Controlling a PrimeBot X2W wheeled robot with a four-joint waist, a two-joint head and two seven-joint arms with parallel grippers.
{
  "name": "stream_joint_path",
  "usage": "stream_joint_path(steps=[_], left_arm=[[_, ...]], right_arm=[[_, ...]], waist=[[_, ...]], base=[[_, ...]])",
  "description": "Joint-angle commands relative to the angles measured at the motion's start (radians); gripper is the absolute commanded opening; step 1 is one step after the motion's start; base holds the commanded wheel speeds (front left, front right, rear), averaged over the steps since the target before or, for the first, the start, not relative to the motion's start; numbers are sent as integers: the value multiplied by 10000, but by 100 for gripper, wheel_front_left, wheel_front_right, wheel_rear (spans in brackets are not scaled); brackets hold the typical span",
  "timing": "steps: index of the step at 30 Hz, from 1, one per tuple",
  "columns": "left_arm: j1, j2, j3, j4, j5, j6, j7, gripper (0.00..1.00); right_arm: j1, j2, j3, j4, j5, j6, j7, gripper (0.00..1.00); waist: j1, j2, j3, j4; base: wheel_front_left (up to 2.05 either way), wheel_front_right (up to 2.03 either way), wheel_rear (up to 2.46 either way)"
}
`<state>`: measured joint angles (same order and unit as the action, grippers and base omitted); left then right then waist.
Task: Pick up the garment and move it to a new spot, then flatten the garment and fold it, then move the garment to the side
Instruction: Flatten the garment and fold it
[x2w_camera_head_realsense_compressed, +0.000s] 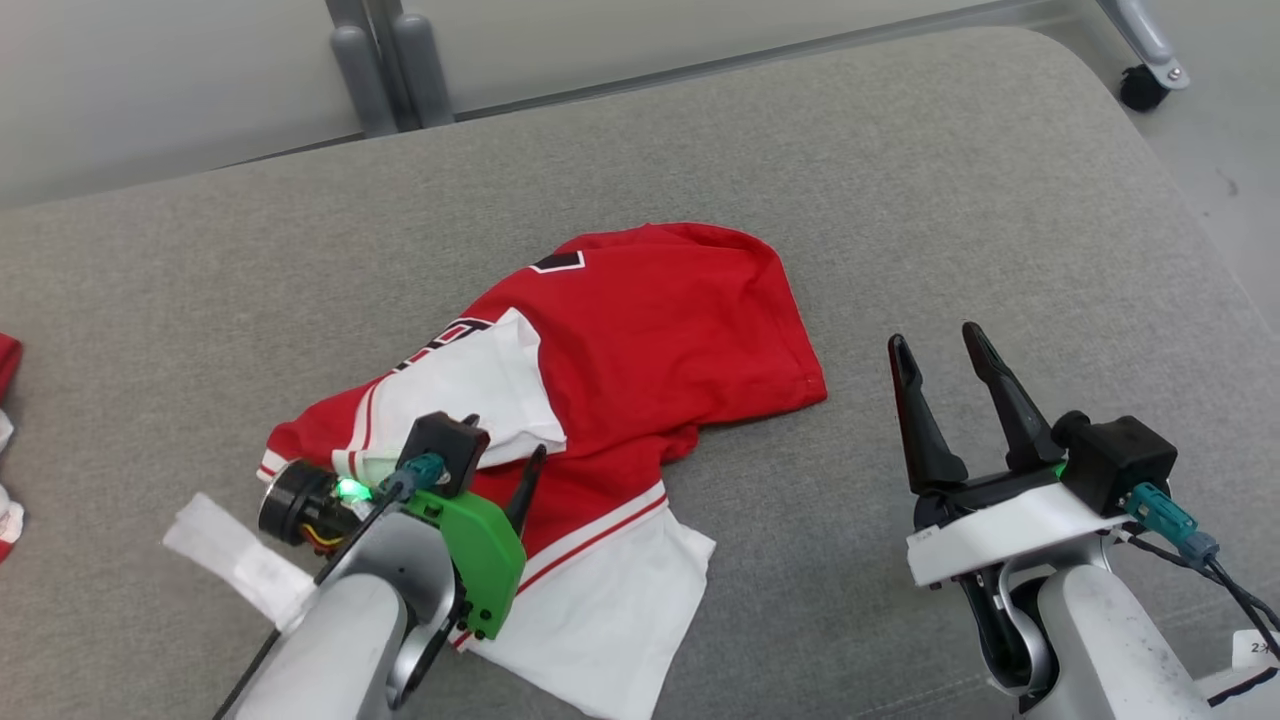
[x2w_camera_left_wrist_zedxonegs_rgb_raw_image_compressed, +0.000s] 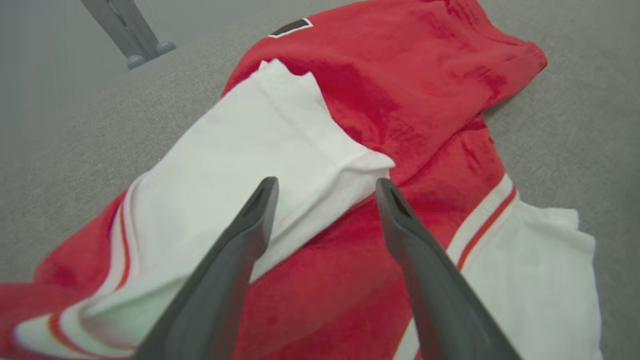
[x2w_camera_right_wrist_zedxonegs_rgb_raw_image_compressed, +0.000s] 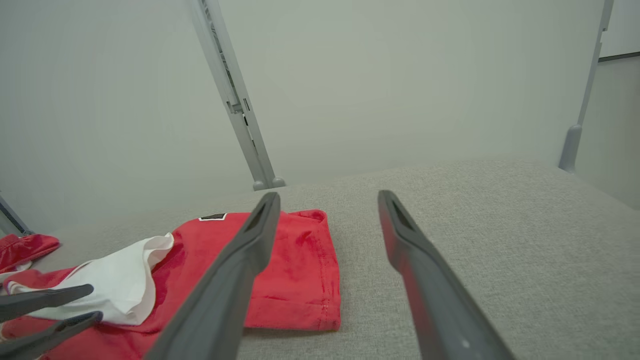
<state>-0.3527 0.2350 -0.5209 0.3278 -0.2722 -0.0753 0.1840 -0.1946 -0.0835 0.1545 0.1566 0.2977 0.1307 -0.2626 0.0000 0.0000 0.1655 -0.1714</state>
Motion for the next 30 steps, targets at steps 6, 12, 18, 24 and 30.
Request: stream_joint_path(steps=[6,12,18,24,30], left_arm=[[-833,177,-494,546,359,-132,1344,100],[-702,79,-474,218,277,130,1259,0],[-414,78,-307,-413,-75,197,947,0],[-832,267,774,-1043,-1021,228,535,0],[-2388,1504,2322,-265,-1744,4,558,0]], right_arm=[[-107,118,18,7,28,1,-31,100],[51,172,-83,-2,-35,1,-30,100],[88,149,-70,37,-88,1,-30,100],[-22,121,-90,-75,-113,1,-31,100],[-420,116,-21,-272,-91,1,-31,100]], waist=[[0,0,321,-538],[0,0,226,-449],[0,0,66,-68],[0,0,269,235],[0,0,1150,93]], base=[[0,0,0],[0,0,0],[0,0,0],[0,0,0],[0,0,0]])
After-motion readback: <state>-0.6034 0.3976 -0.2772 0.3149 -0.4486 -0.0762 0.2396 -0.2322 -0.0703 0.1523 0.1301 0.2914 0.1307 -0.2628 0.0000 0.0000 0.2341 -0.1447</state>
